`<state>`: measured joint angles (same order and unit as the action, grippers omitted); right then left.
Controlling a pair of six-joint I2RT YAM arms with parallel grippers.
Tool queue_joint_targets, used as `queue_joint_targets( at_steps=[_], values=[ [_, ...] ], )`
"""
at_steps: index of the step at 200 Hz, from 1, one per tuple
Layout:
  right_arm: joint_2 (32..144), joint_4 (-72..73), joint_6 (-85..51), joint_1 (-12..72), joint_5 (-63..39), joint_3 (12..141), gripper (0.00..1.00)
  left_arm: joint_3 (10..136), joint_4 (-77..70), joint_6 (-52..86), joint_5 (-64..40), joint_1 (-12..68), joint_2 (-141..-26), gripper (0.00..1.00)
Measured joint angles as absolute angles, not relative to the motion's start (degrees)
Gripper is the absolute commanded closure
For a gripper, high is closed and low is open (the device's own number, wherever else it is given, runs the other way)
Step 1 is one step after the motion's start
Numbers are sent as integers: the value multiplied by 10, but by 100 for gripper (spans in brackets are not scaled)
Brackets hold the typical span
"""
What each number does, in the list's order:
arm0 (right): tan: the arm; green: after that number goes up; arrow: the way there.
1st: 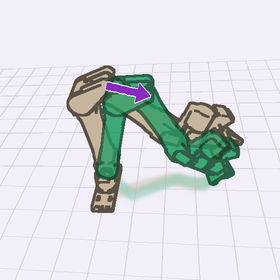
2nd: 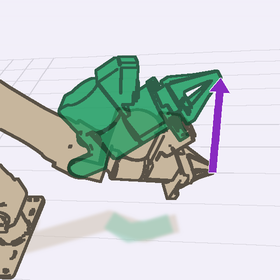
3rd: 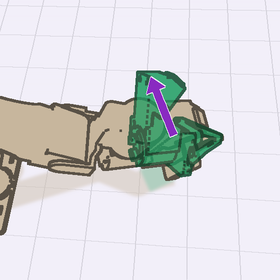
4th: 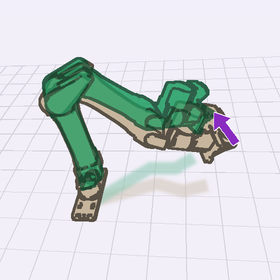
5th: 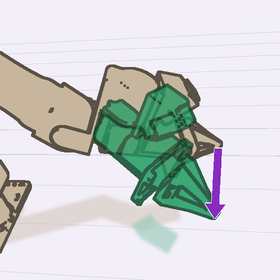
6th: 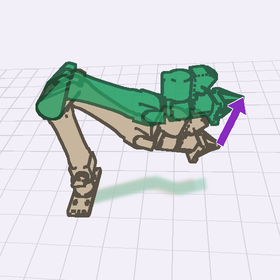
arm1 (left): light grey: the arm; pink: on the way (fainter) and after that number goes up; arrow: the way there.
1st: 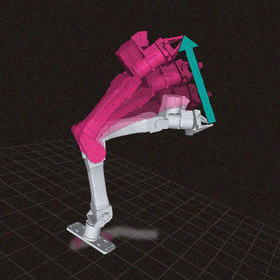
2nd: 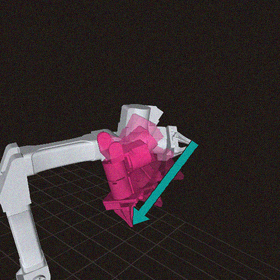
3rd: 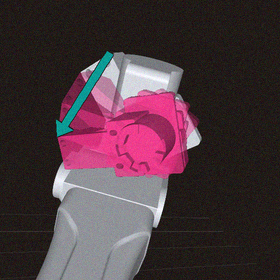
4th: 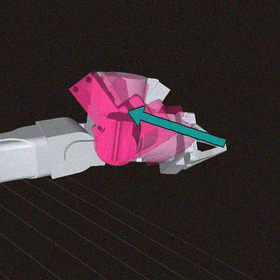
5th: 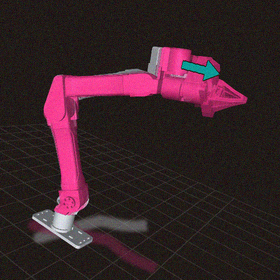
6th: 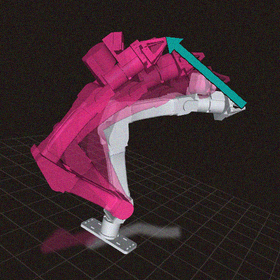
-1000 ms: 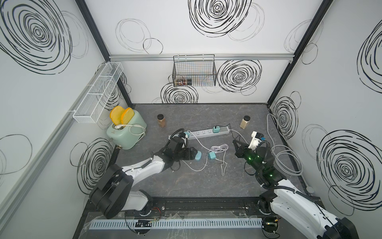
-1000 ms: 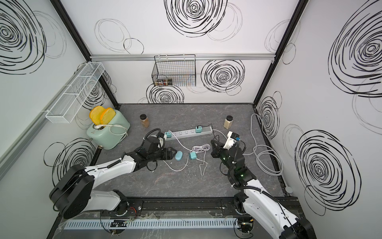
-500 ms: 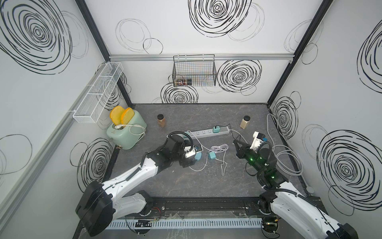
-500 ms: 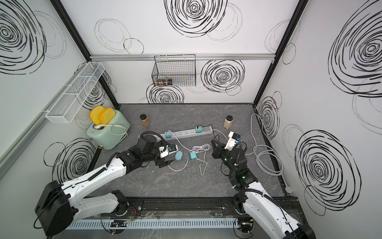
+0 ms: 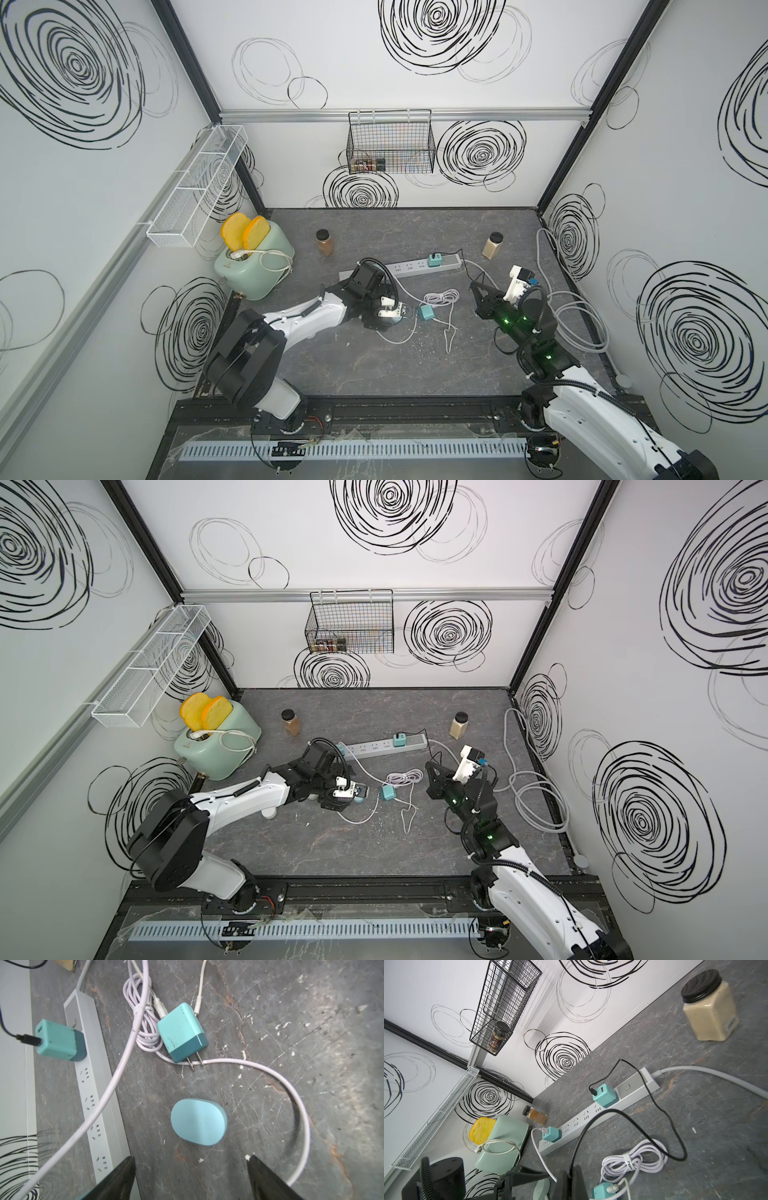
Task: Charge the bluetooth headset
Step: Pick up the bluetooth headset from the center of the board.
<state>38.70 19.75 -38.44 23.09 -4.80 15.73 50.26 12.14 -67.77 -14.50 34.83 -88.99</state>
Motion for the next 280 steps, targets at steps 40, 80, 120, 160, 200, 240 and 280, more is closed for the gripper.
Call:
queue_joint_targets(
  at_steps=[40, 80, 120, 160, 200, 240, 280],
  values=[
    [384, 197, -384, 229, -48, 157, 95, 559, 143, -716, -138, 369, -962, 13],
    [376, 196, -384, 228, -48, 157, 95, 603, 186, -739, -125, 380, -1002, 14],
    [371, 192, -383, 227, -48, 157, 95, 630, 216, -748, -116, 380, -1030, 19],
    [371, 188, -383, 225, -47, 157, 95, 639, 239, -751, -114, 380, -1046, 24],
    [371, 185, -383, 225, -47, 157, 96, 659, 246, -752, -113, 381, -1067, 28],
    [371, 185, -383, 224, -47, 157, 96, 663, 252, -753, -112, 383, -1071, 34],
    [371, 185, -382, 222, -47, 157, 96, 668, 258, -755, -112, 383, -1073, 52]
  ],
)
